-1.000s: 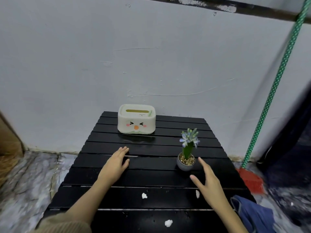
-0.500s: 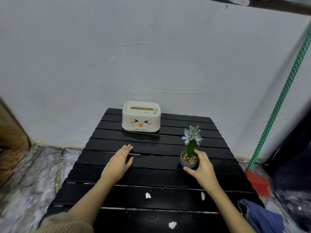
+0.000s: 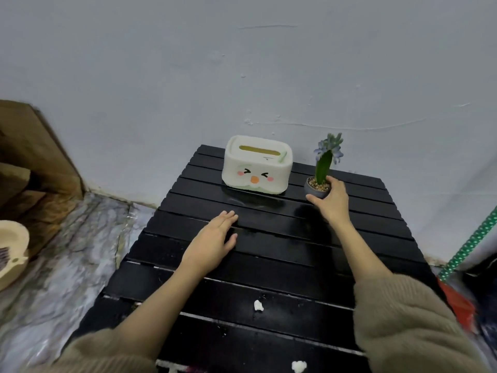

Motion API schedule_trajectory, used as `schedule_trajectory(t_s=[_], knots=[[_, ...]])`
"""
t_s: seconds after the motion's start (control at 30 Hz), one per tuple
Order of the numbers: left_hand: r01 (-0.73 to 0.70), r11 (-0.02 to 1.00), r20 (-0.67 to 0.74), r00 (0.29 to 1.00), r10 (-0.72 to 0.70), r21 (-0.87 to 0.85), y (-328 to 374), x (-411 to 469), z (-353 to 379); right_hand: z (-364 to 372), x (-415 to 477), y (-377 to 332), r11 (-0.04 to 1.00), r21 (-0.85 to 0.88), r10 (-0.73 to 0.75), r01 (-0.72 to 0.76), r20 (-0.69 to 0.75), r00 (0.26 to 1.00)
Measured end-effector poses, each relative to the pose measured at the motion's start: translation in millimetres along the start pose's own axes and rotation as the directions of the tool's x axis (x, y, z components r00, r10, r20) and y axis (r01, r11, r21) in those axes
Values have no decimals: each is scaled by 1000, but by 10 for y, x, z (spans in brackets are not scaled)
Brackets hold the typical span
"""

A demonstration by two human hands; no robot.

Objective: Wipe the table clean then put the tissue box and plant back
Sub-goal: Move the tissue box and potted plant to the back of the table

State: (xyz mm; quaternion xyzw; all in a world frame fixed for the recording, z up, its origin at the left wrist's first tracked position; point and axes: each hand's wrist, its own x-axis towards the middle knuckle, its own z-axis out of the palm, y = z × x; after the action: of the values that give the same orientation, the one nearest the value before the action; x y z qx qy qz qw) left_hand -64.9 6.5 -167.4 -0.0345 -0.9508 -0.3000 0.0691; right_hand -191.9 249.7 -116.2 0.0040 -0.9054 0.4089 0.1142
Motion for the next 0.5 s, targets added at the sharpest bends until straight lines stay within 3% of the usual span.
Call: schedule_trajectory(t_s=[0.23, 0.5], knots=[[-17, 1000, -16, 1000, 17, 19, -33, 21, 37, 213, 229, 86, 999, 42, 31, -33, 52, 998], [26, 999, 25, 999, -25, -31, 33, 2, -42, -163, -210, 41, 998, -1, -65, 66, 156, 986]])
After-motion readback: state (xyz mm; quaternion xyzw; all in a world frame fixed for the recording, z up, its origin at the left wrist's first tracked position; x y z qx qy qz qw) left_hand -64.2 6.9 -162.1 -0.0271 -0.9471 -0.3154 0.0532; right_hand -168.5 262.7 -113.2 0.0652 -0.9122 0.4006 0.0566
